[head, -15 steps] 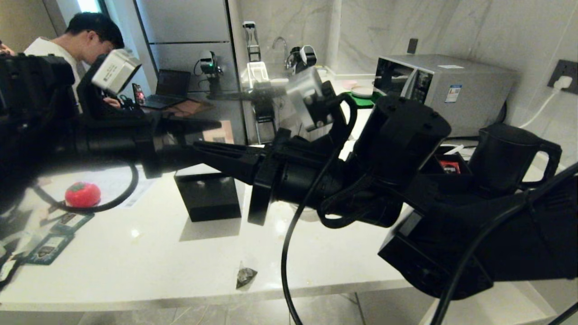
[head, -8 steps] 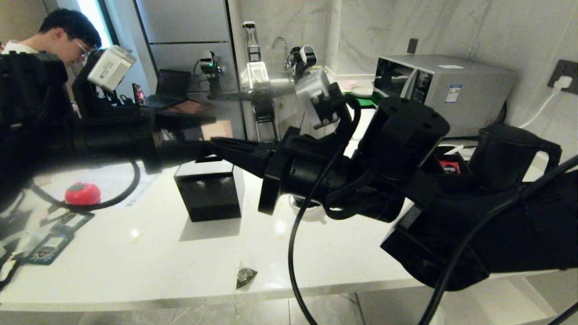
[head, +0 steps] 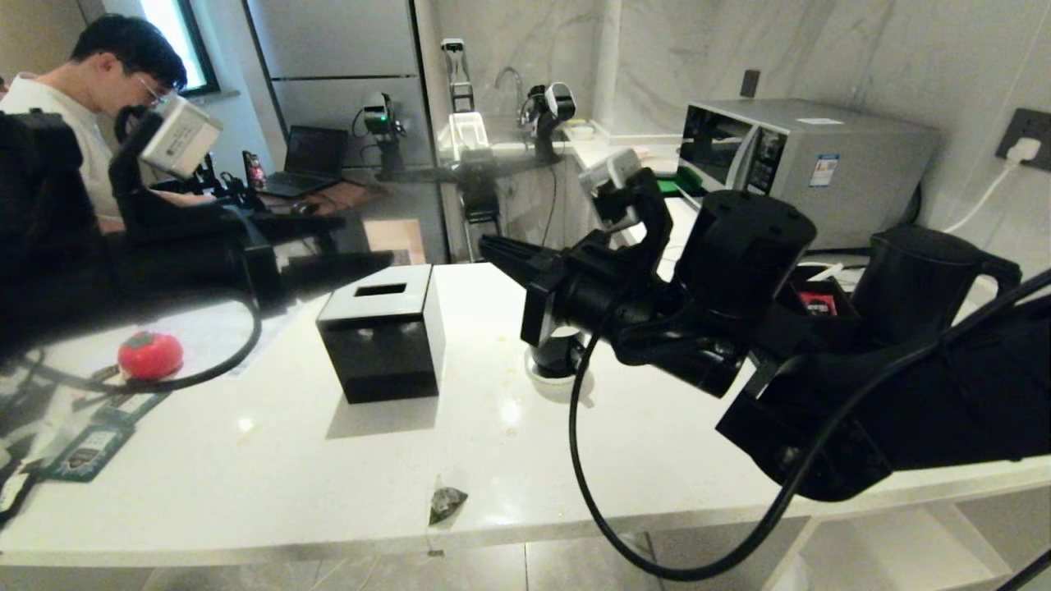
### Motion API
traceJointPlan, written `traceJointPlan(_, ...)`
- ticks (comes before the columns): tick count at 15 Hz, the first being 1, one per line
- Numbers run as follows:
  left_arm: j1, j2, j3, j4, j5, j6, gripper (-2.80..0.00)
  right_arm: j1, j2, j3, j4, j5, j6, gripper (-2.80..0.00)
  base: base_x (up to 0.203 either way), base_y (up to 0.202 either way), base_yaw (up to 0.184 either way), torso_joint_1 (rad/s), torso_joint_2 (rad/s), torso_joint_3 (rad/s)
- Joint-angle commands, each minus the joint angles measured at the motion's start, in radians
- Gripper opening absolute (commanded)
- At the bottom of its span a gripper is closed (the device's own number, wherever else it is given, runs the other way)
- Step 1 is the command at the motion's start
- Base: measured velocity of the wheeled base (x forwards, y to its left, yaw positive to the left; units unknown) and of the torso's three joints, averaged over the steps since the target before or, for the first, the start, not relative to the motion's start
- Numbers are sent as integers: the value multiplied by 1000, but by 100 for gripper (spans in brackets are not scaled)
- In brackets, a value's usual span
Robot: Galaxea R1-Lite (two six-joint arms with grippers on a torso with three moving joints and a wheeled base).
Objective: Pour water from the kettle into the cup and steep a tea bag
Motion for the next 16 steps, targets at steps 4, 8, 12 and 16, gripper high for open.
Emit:
traceJointPlan(4,32,-136,122,4,2,-5,0,-93,-28,68,28,-231,-74,-280,0,0,0,0,0,0)
traceJointPlan(8,31,-228,240,5,2,-5,-280,-146,-80,140,34,-253,-95,-280,0,0,0,0,0,0)
traceJointPlan(12,28,-271,255,11,2,-7,-280,-206,-142,222,38,-257,-102,-280,0,0,0,0,0,0)
traceJointPlan(16,26,-342,316,14,6,-7,-280,-349,-221,347,48,-298,-137,-280,0,0,0,0,0,0)
